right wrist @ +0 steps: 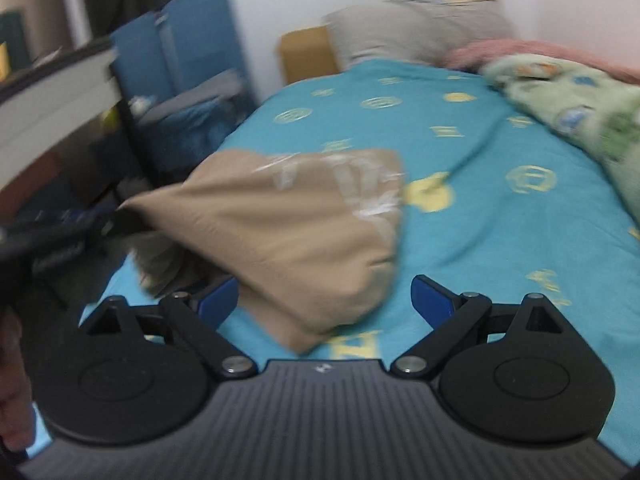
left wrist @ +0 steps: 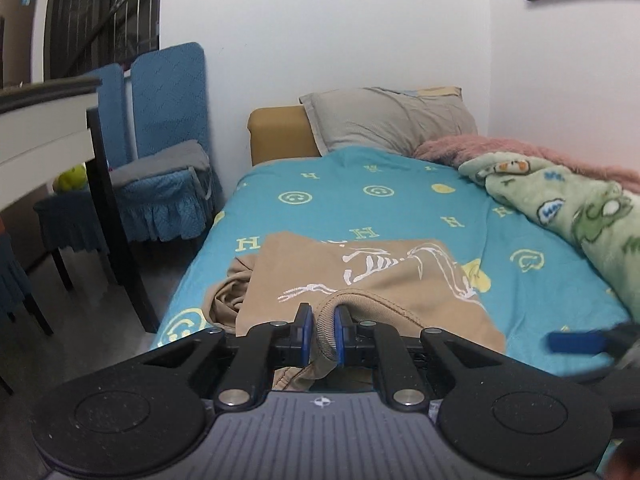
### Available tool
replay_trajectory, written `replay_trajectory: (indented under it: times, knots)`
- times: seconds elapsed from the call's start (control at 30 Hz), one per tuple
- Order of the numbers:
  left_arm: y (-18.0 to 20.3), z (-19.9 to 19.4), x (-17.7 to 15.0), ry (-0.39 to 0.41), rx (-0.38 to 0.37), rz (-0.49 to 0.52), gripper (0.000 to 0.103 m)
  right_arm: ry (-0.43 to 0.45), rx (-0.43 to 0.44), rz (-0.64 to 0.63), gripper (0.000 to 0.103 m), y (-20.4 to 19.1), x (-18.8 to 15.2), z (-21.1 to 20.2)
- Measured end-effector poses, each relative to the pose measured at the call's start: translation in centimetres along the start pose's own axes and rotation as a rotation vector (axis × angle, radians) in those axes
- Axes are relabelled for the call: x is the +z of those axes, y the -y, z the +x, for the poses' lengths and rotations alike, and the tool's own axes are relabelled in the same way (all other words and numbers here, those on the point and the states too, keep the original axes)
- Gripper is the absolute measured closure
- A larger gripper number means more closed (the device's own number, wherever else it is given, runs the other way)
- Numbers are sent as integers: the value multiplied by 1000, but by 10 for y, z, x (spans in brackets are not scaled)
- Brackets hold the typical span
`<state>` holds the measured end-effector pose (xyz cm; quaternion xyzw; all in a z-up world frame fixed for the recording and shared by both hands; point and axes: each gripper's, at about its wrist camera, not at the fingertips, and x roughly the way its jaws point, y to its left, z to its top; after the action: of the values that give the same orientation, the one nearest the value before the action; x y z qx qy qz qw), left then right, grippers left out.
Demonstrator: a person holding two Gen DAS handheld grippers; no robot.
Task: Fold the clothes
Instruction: 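Grasp the tan T-shirt with the left gripper while the right gripper grasps another edge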
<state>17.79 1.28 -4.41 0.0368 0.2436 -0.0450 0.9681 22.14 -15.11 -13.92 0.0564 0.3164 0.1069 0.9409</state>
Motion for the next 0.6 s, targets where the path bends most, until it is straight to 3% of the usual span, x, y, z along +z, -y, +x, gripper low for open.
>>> replay_trajectory:
  times: [0.2, 0.33, 0.43, 0.6]
  knots:
    - [-7, -2, -2, 20, -20, -42, 92, 11, -27, -51, 8, -18, -2, 37]
    - [-8, 3, -4, 7, -40, -58, 94, 113, -151, 73, 8, 4, 8, 30]
    - [-2, 7, -9, -6, -61, -53, 96, 130, -287, 189, 8, 33, 14, 23]
    - [-1, 9, -12, 8, -70, -75, 98, 51, -383, 240, 8, 51, 4, 34]
